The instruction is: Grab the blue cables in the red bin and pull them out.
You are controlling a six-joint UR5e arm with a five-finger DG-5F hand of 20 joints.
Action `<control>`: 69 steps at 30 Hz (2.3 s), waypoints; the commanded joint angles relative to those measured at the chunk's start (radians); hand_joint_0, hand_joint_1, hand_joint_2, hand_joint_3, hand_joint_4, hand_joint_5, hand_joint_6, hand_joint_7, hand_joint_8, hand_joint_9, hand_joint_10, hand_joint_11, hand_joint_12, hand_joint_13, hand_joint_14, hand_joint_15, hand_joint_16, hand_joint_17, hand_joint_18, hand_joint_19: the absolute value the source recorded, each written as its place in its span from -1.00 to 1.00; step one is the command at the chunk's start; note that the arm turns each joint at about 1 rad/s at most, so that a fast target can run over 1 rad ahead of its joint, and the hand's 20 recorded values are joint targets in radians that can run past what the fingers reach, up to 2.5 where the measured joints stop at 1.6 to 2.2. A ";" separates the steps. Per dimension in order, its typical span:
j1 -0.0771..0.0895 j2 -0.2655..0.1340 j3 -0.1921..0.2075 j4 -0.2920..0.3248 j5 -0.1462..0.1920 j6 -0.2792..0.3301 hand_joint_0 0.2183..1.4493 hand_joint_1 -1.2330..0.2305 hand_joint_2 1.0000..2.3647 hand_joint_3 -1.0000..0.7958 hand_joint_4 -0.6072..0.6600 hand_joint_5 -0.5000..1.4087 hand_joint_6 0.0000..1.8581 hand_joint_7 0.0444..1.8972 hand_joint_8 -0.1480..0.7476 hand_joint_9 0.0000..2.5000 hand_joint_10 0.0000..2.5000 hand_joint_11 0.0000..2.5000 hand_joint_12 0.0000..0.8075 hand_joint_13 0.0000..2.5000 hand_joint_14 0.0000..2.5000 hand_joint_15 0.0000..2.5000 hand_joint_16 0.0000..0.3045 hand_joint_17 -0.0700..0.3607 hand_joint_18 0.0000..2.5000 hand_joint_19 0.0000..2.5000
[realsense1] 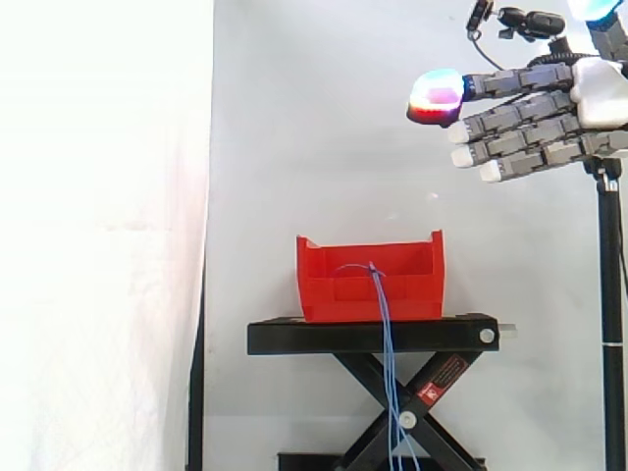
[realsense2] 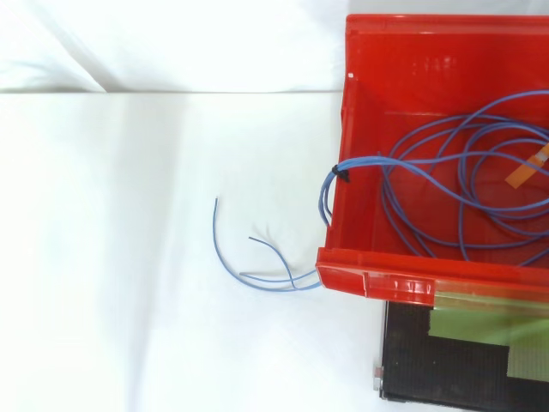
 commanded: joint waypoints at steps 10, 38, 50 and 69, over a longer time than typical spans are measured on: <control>0.002 -0.018 -0.001 0.048 -0.013 -0.004 -0.16 -0.37 -1.00 -1.00 0.20 -0.32 -0.99 -0.82 -0.13 -0.87 -1.00 -1.00 -0.16 -1.00 -1.00 -0.97 -0.64 -0.11 -1.00 -1.00; -0.010 -0.220 0.105 0.131 -0.148 -0.005 -0.14 -0.38 -1.00 -0.97 0.22 -0.29 -0.99 -0.81 -0.09 -0.81 -1.00 -1.00 -0.16 -1.00 -1.00 -0.96 -0.65 -0.12 -1.00 -0.98; -0.030 -0.302 0.256 0.056 -0.231 -0.088 -0.14 -0.39 -1.00 -0.95 0.24 -0.25 -0.99 -0.80 -0.08 -0.76 -1.00 -0.98 -0.15 -1.00 -1.00 -0.95 -0.65 -0.11 -1.00 -0.96; -0.070 -0.552 0.438 0.048 -0.391 -0.309 -0.11 -0.44 -1.00 -0.93 0.36 -0.07 -0.99 -0.66 -0.04 -0.59 -1.00 -0.87 -0.15 -0.87 -1.00 -0.95 -0.66 -0.13 -1.00 -0.96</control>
